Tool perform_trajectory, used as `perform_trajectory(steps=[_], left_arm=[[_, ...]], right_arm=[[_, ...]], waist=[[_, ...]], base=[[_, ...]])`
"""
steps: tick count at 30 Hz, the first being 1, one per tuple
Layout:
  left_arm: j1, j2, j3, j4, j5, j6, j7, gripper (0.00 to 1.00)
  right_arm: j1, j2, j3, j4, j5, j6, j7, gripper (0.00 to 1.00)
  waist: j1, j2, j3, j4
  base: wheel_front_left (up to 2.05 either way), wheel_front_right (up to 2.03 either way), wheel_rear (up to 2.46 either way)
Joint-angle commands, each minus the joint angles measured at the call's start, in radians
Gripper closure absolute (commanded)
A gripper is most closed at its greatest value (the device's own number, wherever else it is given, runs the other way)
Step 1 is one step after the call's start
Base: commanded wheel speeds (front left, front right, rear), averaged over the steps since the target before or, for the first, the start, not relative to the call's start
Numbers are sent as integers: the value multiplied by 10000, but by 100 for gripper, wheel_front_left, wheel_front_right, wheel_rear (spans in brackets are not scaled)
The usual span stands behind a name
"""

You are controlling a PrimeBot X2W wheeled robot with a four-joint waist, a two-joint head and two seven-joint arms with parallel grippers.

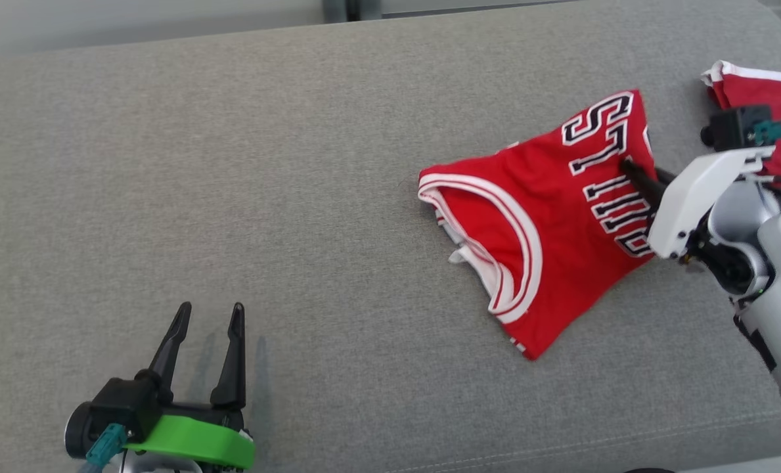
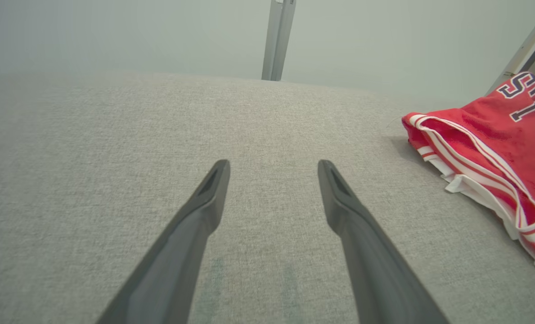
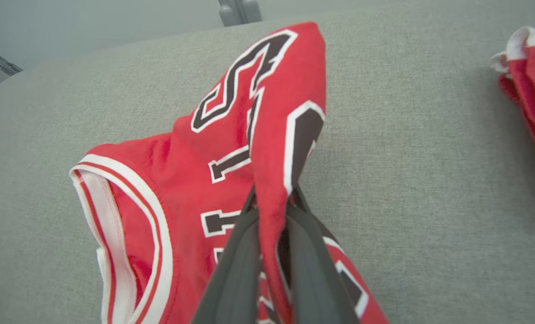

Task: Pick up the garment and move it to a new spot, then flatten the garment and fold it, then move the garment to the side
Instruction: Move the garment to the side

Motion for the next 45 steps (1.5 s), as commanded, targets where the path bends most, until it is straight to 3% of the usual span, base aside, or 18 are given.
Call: perform_trajectory(steps=[1, 18, 30, 45], left_arm=[[-247, 116, -61, -37, 29, 20, -20, 0], [-345, 396, -132, -122, -85, 22, -20, 0], [-479, 557, -78, -137, 40, 22, -19, 0], [-623, 669, -250, -293, -73, 22, -19, 0]], right_arm=[[-374, -85, -97, 76, -252, -12, 44, 100], [-3243, -185, -2138, 96, -2385, -12, 1855, 100], [-3160, -38, -3879, -565, -3638, -12, 3298, 100], [-2740, 250, -5555, -846, -5009, -14, 3166, 100]], waist=[[0, -1, 372, -642], [0, -1, 998, -903], [0, -1, 1170, -1007], [0, -1, 1811, -950]], base=[[0, 0, 0], [0, 0, 0], [0, 0, 0], [0, 0, 0]])
